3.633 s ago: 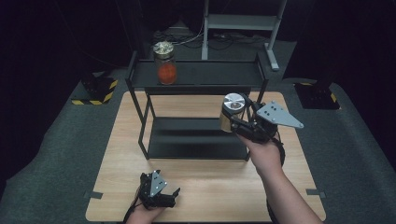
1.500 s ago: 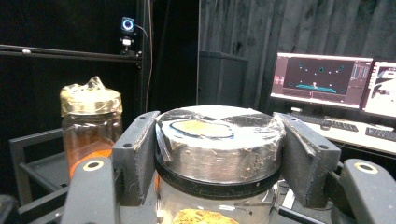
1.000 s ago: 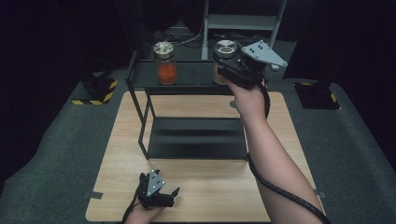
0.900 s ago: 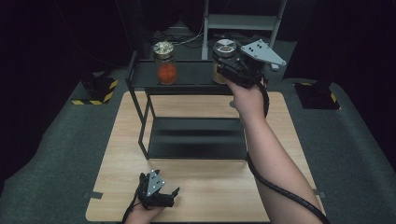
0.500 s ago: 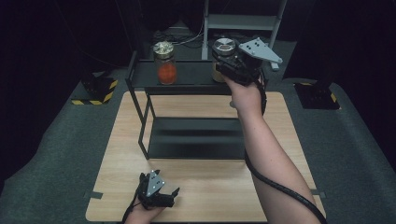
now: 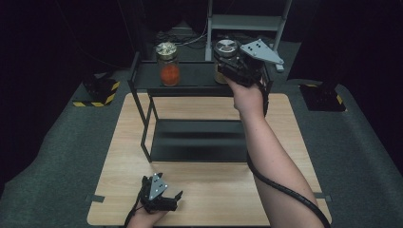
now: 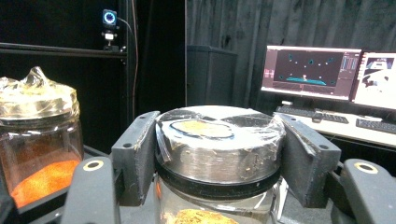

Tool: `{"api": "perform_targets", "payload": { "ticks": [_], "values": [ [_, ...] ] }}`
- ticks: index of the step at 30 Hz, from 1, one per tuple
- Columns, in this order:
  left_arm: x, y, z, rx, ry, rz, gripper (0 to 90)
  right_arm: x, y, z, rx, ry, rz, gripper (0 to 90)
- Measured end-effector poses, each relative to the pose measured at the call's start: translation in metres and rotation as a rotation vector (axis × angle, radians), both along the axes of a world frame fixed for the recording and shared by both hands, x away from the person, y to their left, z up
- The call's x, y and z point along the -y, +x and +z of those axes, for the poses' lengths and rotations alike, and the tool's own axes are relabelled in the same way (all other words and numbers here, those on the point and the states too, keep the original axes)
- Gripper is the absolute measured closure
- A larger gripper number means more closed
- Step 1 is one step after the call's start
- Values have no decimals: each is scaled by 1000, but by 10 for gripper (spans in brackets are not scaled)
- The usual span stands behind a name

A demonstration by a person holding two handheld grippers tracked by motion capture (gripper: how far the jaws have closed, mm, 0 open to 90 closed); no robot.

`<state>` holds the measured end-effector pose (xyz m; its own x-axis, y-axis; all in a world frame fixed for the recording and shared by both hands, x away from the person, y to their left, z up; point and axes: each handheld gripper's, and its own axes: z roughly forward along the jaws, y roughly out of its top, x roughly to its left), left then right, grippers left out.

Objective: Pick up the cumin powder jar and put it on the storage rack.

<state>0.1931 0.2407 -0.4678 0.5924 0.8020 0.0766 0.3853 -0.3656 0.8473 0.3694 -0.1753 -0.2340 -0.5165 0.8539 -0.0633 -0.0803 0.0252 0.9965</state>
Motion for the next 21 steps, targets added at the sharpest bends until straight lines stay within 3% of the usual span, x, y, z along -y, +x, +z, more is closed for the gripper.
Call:
{"api": "perform_targets", "payload": {
  "ticks": [21],
  "values": [
    [0,0,0,2,2,-1,6,0,4,-4,-8,8,1,342]
  ]
}}
